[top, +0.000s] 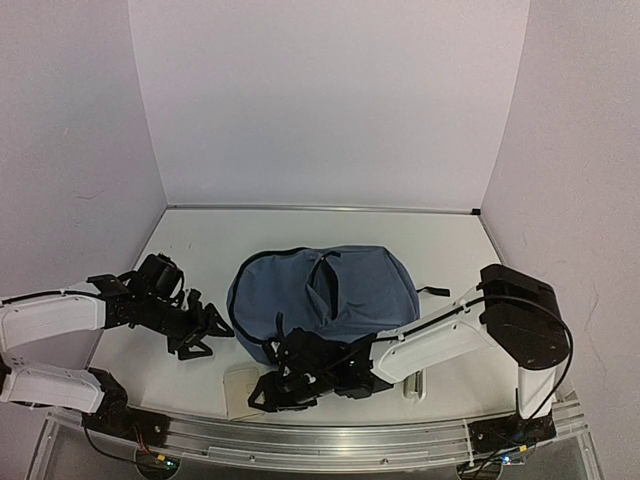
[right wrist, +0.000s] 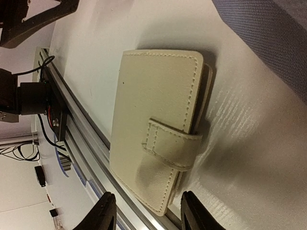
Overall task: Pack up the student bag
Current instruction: Pick up the personal item from the center of the board.
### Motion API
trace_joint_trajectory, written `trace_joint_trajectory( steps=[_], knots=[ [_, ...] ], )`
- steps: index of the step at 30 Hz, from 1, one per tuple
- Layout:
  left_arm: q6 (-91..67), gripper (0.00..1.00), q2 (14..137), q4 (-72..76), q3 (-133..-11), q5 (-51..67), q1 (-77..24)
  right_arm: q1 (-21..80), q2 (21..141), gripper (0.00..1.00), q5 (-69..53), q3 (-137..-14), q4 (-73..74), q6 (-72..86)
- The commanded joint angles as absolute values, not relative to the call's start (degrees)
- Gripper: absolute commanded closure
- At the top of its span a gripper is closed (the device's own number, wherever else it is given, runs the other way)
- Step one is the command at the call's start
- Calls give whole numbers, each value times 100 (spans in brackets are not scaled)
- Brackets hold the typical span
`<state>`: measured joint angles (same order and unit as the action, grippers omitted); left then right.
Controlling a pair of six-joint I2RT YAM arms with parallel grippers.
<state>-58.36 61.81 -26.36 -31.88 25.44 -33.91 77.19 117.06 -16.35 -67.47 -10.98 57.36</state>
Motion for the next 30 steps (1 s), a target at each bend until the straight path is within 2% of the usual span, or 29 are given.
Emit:
trace_joint_trajectory(
  steps=[1, 8, 10, 14, 18, 30],
  knots=[
    [-5729, 27, 6205, -2391, -3299, 2653, -3366, 7743, 11987, 57, -1737, -7047, -1301, 5889],
    [-5738, 26, 6116, -2389, -3303, 2671, -3366, 7745, 12234, 62, -1827, -7193, -1292, 5974],
    [-5739, 26, 6087, -2391, -3311, 2665, -3366, 7743, 12292, 68, -1849, -7223, -1294, 5981],
    [-5694, 26, 6005, -2411, -3317, 2647, -3368, 7743, 12249, 88, -1768, -7227, -1300, 5962],
    [-5620, 24, 5883, -2596, -3372, 2525, -3366, 7743, 12068, 100, -1700, -7178, -1392, 5777],
    [-4876, 12, 5363, -3674, -4505, 2404, -3363, 7762, 10792, 100, -2572, -6517, -1632, 4368]
  ],
)
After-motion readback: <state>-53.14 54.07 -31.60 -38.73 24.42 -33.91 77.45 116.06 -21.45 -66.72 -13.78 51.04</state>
